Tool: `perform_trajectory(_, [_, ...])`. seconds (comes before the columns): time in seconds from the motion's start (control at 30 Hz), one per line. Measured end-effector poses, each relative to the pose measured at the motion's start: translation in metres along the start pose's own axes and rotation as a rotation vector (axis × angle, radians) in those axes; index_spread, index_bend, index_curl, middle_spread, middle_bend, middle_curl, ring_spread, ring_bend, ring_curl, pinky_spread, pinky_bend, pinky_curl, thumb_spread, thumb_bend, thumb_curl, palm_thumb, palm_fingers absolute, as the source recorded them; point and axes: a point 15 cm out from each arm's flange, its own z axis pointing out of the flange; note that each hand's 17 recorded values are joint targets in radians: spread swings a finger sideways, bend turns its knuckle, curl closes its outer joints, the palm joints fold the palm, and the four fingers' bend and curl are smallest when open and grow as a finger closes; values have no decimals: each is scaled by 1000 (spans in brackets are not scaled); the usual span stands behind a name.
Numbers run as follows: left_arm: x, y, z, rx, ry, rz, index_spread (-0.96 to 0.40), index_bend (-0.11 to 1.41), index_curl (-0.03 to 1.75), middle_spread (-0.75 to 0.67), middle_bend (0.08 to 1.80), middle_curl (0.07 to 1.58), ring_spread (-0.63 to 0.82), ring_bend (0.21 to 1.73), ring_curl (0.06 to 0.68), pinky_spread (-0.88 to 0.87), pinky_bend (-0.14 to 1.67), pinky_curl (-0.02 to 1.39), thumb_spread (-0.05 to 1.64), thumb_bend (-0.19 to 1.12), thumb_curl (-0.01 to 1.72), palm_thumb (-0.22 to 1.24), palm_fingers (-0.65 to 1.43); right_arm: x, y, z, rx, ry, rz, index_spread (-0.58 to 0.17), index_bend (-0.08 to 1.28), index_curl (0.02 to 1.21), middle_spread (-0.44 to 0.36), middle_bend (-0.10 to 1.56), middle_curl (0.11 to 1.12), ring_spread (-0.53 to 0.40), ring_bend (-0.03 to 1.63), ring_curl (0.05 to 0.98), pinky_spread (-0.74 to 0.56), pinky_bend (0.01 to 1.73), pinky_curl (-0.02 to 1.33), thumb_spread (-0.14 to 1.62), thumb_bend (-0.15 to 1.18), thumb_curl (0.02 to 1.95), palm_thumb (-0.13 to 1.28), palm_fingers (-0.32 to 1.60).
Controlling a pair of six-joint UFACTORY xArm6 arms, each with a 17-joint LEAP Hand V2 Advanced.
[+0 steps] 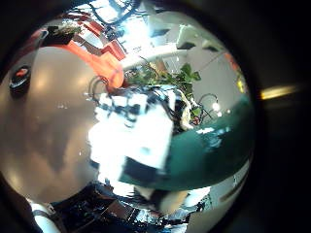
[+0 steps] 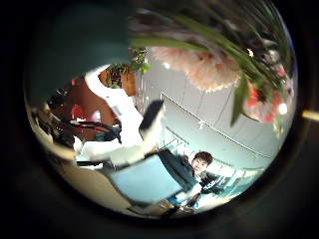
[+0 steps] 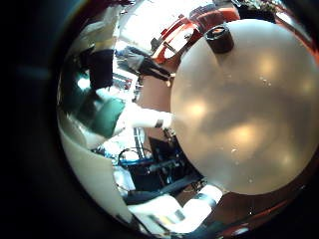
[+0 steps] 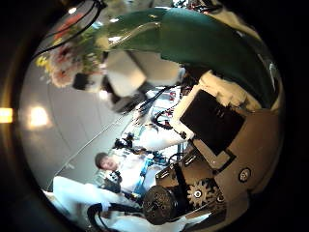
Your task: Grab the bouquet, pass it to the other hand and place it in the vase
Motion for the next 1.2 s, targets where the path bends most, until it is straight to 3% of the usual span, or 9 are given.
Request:
perform_trajectory(0.13, [1,0,4,-24,28,-46,-187,265,416,-247,862,665,-278,1054,337,-230,821,486,909,130,445,716,1352,9,-5,-2,19,30,12,-218,1206,883,-113,1415,765,-175,1480,705,-188,1233,935,856,-4,1332,1131,1128])
perform_trajectory(0.23, [2,-1,4,-19,39,-49,-326,454,520,-342,954,737,-381,1229,423,-378,1047,587,896,155,503,852,1325,10,-8,-4,34,34,17,-218,1208,882,-113,1416,766,-175,1479,706,-194,1224,947,858,-5,1339,1125,1129])
perform_trajectory(0.4, [5,-4,2,-12,46,-32,-470,680,675,-416,1089,807,-418,1375,491,-460,1192,674,929,177,577,954,1211,20,-8,-17,78,37,48,-222,1170,875,-123,1390,760,-187,1446,698,-211,1219,942,880,-66,1252,899,1085])
perform_trajectory(0.53, [14,-7,-1,6,33,3,-533,760,766,-440,1150,839,-418,1437,517,-488,1238,717,953,177,618,984,1148,39,2,-30,131,29,115,-266,955,845,-141,1256,724,-196,1381,666,-290,1178,887,934,-51,1103,808,821])
perform_trajectory(0.67, [29,-14,-13,50,2,54,-586,799,864,-456,1196,863,-409,1483,535,-512,1261,763,989,179,666,1010,1095,54,14,-40,177,16,170,-301,591,758,-150,1096,678,-214,1359,638,-379,1170,835,970,-40,970,752,408])
perform_trajectory(0.73, [39,-20,-24,91,-27,92,-604,801,902,-460,1208,870,-405,1496,540,-518,1264,782,1001,177,687,1016,1082,58,16,-44,192,16,183,-312,498,698,-140,962,632,-198,1285,609,-323,1119,820,981,-38,912,735,142])
perform_trajectory(0.83, [57,-35,-44,174,-83,154,-628,788,954,-464,1221,878,-400,1509,543,-525,1264,806,1015,170,712,1021,1067,61,19,-49,207,16,194,-313,434,619,-105,810,563,-145,1168,547,-174,1033,780,993,-36,838,717,-17])
perform_trajectory(1.03, [98,-57,-88,344,-187,277,-661,756,1038,-468,1229,885,-395,1520,543,-537,1249,845,1035,154,752,1023,1057,67,21,-54,222,13,206,-300,328,508,-17,556,441,10,877,407,178,868,659,1002,-29,725,703,-100])
perform_trajectory(1.2, [135,-72,-134,522,-276,382,-686,719,1109,-470,1229,889,-392,1523,541,-551,1227,879,1051,138,787,1025,1058,72,21,-55,226,9,212,-294,251,454,21,433,387,90,729,338,315,707,560,1000,-26,661,706,-71])
